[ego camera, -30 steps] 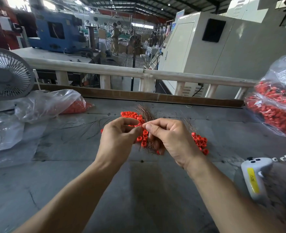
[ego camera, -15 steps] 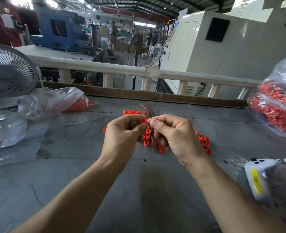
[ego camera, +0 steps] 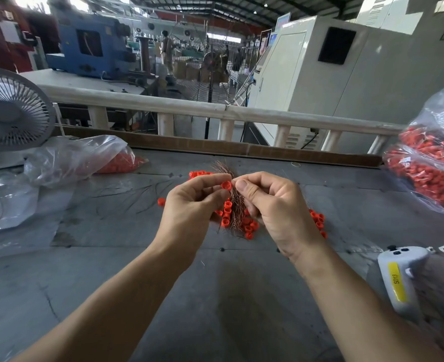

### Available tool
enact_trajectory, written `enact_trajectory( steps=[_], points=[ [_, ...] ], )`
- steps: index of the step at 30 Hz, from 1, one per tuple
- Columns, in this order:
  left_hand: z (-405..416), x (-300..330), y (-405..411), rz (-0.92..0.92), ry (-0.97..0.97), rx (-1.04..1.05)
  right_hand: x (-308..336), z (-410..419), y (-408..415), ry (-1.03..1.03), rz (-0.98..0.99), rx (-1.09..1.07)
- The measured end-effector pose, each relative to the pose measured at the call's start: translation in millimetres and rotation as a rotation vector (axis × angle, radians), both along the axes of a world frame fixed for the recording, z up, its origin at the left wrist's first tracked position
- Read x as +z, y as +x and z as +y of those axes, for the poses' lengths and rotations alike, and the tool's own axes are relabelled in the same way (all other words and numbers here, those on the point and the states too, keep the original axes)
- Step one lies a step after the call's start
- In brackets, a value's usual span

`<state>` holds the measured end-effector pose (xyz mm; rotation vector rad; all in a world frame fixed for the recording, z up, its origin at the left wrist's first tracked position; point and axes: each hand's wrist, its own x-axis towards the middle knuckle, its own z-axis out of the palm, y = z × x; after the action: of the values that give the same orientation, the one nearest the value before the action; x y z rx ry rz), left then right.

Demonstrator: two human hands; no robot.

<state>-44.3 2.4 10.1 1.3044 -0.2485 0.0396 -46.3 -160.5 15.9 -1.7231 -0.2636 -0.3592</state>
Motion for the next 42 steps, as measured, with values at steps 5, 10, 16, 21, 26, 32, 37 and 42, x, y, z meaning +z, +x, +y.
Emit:
enact_trajectory(
  steps=[5, 10, 16, 21, 26, 32, 37, 42],
  points=[
    [1.0, 0.7, 0.1, 0.035, -0.004, -0.008, 1.7, 1.4, -2.7, -0.028, -0.004, -0.011],
    [1.0, 0.2, 1.3, 0.026, 0.014, -0.036, 1.1, 4.2, -5.5, -0.046, 0.008, 0.006],
    [2.6, -2.2, 4.1, -0.022, 0.044, -0.046, -0.2, 3.7, -2.7, -0.063, 0.009, -0.006],
    [1.9, -2.8, 4.8, -0.043, 0.07, -0.061, -2.4, 1.7, -0.8, -0.045, 0.027, -0.01],
    [0.2, -3.9, 5.8, -0.07, 0.077, -0.03, -3.0, 1.8, 1.3, 0.037, 0.04, 0.003],
    [1.9, -6.1, 6.5, -0.097, 0.094, -0.006, -3.6, 2.1, 1.5, -0.016, 0.021, 0.007],
    [0.7, -5.8, 6.1, -0.112, 0.091, 0.007, -2.6, 1.9, 0.7, -0.017, 0.012, -0.004],
    [2.4, -6.2, 6.7, -0.129, 0.121, 0.004, -2.2, 0.0, 0.5, -0.041, 0.019, -0.01]
  ],
)
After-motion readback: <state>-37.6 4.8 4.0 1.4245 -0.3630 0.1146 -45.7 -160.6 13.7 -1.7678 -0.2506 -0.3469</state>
